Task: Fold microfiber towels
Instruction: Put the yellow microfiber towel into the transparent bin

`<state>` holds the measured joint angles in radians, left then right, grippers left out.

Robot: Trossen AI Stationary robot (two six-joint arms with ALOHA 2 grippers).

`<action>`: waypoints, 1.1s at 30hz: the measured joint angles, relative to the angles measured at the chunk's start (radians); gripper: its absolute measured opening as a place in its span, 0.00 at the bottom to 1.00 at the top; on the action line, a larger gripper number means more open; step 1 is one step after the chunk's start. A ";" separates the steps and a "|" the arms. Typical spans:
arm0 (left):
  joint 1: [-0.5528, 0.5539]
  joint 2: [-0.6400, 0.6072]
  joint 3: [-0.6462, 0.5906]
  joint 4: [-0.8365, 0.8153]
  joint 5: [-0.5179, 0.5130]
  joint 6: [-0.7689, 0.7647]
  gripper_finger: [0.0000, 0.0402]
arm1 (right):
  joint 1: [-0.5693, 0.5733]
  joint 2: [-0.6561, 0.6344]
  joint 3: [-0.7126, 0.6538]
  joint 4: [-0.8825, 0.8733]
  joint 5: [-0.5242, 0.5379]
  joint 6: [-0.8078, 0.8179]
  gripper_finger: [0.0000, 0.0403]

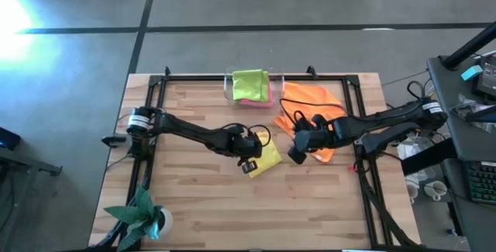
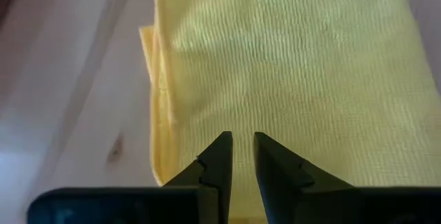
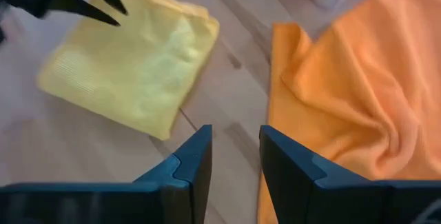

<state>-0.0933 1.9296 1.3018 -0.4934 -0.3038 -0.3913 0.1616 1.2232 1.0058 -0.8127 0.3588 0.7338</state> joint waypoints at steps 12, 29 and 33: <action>-0.001 0.005 -0.016 -0.174 0.114 -0.076 0.11 | 0.000 0.002 -0.052 0.075 0.000 0.028 0.26; -0.001 0.005 -0.060 -0.148 -0.057 0.696 0.11 | 0.000 0.003 -0.009 0.097 0.000 0.025 0.23; -0.001 0.007 -0.031 -0.124 -0.145 0.793 0.11 | 0.000 0.003 -0.009 0.100 0.000 0.025 0.22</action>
<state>-0.0943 1.9369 1.2708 -0.6175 -0.4486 0.4013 0.1616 1.2259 0.9970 -0.7124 0.3588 0.7586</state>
